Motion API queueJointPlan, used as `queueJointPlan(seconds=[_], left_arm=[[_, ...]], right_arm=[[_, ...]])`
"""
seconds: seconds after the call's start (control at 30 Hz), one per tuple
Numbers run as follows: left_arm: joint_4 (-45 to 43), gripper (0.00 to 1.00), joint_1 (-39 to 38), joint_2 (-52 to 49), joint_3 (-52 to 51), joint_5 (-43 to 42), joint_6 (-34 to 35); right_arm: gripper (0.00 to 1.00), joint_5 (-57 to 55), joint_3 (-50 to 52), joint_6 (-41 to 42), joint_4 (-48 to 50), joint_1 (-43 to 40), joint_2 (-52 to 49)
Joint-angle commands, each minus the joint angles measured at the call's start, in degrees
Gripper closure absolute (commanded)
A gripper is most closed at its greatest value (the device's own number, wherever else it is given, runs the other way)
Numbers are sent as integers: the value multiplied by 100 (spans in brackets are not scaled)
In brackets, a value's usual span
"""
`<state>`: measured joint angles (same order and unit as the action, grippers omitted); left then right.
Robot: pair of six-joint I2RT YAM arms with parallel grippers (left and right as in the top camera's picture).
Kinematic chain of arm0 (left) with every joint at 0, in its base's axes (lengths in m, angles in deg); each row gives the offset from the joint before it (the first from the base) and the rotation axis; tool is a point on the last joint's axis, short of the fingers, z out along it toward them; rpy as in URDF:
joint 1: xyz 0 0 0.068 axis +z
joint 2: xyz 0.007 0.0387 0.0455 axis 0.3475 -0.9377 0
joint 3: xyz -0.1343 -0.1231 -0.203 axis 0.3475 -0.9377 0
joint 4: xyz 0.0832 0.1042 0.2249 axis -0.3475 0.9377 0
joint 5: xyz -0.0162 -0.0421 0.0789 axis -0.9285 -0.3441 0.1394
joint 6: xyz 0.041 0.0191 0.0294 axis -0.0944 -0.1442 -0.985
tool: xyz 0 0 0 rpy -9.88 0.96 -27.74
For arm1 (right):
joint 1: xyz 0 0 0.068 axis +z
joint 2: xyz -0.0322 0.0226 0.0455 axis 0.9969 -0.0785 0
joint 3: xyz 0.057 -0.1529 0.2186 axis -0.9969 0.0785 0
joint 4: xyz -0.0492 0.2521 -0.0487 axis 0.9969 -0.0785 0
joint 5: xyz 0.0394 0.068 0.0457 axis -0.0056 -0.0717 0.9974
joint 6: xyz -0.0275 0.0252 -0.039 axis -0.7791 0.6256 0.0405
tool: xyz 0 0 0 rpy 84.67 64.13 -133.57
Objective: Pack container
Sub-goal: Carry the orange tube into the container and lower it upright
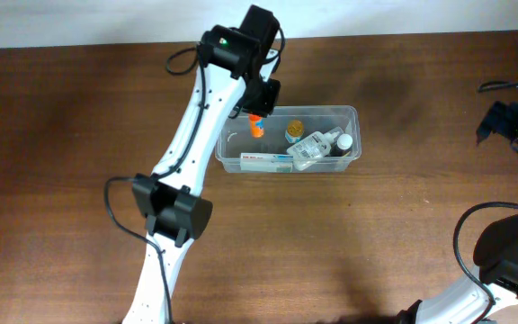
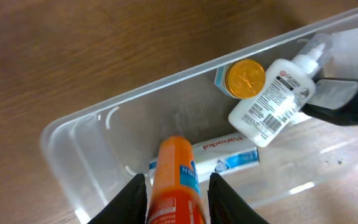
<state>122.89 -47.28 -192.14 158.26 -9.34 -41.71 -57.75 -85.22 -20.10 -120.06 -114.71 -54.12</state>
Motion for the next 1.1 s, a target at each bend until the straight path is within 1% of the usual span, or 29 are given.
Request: queueJointPlan(seconds=[0.0,0.3,0.73,1.07], left_arm=[[-68,67,9,-127,13,-170,55],[-363,67,9,-310,13,-168,52],[-363,67,9,-688,13,-170,52],[-365,67,9,-721,13,-168,50]], right_arm=[[2,-7,-11,68,9,-7,81],[2,-7,-11,68,9,-7,81],[2,-7,-11,68,9,-7,81],[2,-7,-11,68,9,-7,81]])
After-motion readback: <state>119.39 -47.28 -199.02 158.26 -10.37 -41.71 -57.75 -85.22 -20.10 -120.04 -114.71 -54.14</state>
